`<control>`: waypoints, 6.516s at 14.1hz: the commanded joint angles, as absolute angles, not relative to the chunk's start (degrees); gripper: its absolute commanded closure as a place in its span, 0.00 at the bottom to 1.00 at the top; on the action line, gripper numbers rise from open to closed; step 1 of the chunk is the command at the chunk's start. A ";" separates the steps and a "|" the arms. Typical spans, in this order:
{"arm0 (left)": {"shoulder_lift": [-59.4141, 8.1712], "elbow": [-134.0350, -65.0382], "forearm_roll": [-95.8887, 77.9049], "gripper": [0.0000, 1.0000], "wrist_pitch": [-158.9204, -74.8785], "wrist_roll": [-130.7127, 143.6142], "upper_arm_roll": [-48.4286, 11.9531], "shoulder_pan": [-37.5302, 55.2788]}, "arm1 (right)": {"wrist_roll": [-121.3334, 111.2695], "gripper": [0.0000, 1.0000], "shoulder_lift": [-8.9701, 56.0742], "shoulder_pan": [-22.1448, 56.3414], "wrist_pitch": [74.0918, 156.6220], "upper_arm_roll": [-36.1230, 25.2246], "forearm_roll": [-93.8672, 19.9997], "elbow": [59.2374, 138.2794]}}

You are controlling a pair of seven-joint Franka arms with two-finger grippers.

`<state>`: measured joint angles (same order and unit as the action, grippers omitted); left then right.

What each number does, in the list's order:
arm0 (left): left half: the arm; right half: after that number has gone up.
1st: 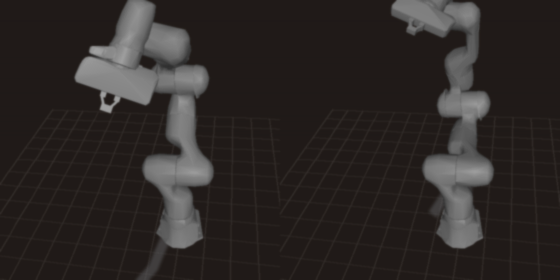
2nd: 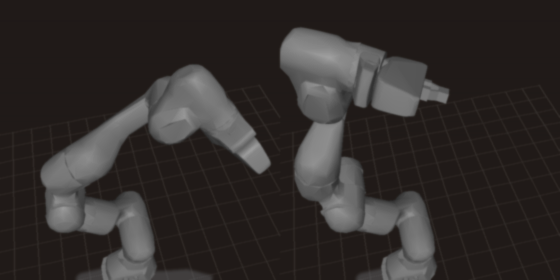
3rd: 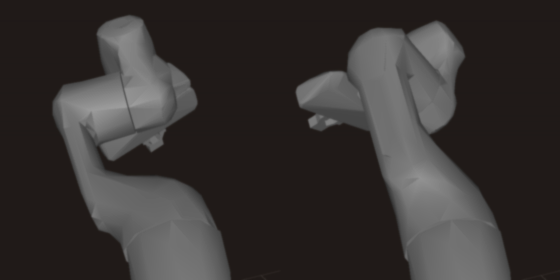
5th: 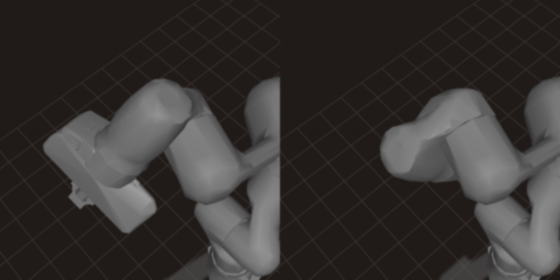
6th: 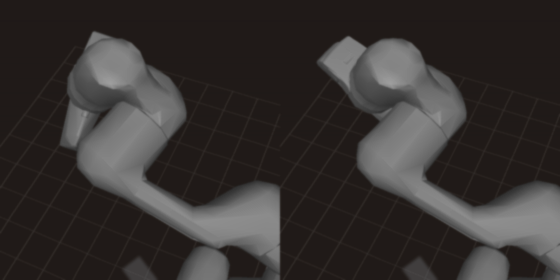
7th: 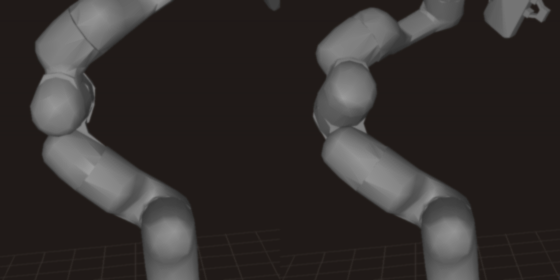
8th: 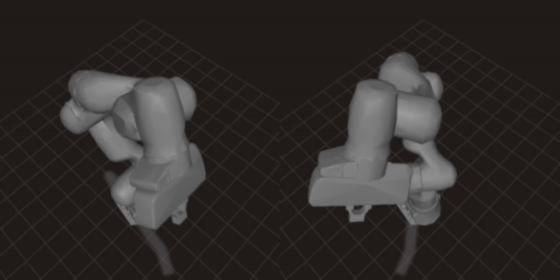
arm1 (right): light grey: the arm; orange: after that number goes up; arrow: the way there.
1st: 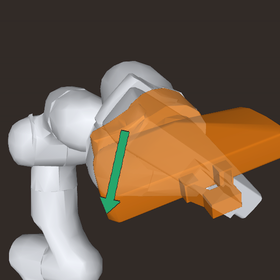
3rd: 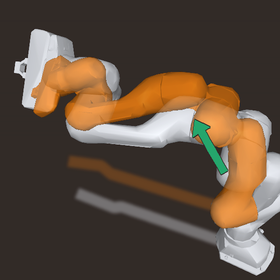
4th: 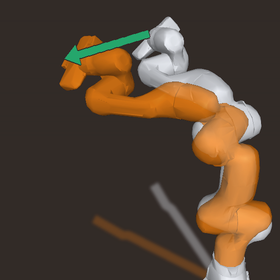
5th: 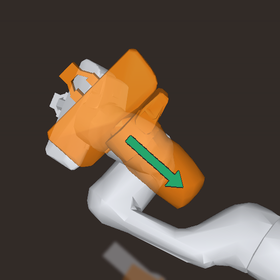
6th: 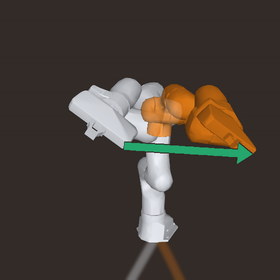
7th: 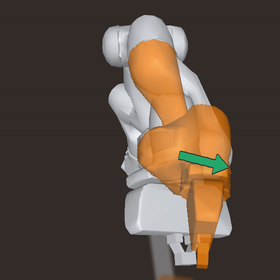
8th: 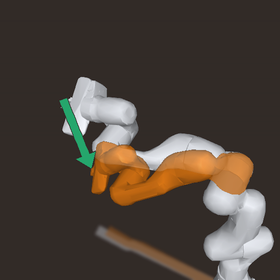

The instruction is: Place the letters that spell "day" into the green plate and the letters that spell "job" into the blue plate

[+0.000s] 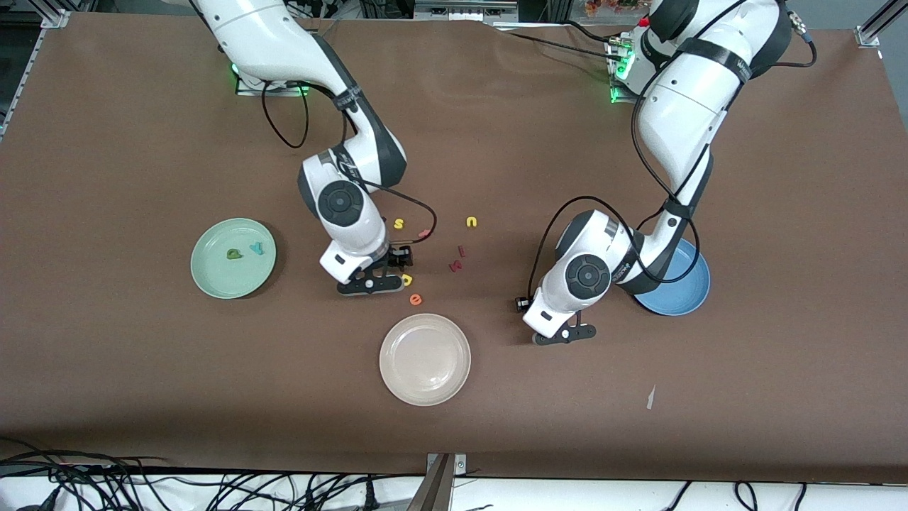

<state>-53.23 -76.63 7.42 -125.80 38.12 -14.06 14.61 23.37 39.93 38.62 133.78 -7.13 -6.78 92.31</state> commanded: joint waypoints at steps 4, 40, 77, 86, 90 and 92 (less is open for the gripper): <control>-54.05 -75.23 9.84 0.59 -125.68 39.02 -13.10 16.00 | 24.52 0.23 44.38 40.08 139.65 -7.47 -7.73 89.74; -35.25 -90.10 9.85 0.00 -105.65 -21.18 -13.97 -6.68 | -2.88 0.92 23.74 40.87 127.70 -34.00 -5.98 117.23; -0.52 -91.06 0.00 0.00 -87.63 -2.37 -4.57 -4.04 | -2.57 0.00 15.92 18.85 84.90 -15.18 -1.61 81.90; -1.32 -90.70 0.09 0.00 -87.71 -2.29 -4.83 -3.78 | -0.18 0.00 -0.93 7.04 100.66 -5.02 0.97 96.38; -1.49 -90.62 0.00 0.00 -87.89 -2.29 -4.83 -3.87 | -0.35 0.00 -3.17 3.96 93.33 -4.83 0.09 97.65; -1.49 -90.62 -0.62 0.00 -87.89 -2.29 -4.83 -3.96 | -0.35 0.00 -1.50 2.38 94.04 -4.40 -1.49 95.90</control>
<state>-1.60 -90.42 0.98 -87.42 -2.35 -4.90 -3.85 -0.76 -2.37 4.73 93.10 -5.99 0.22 96.35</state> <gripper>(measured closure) 0.000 0.000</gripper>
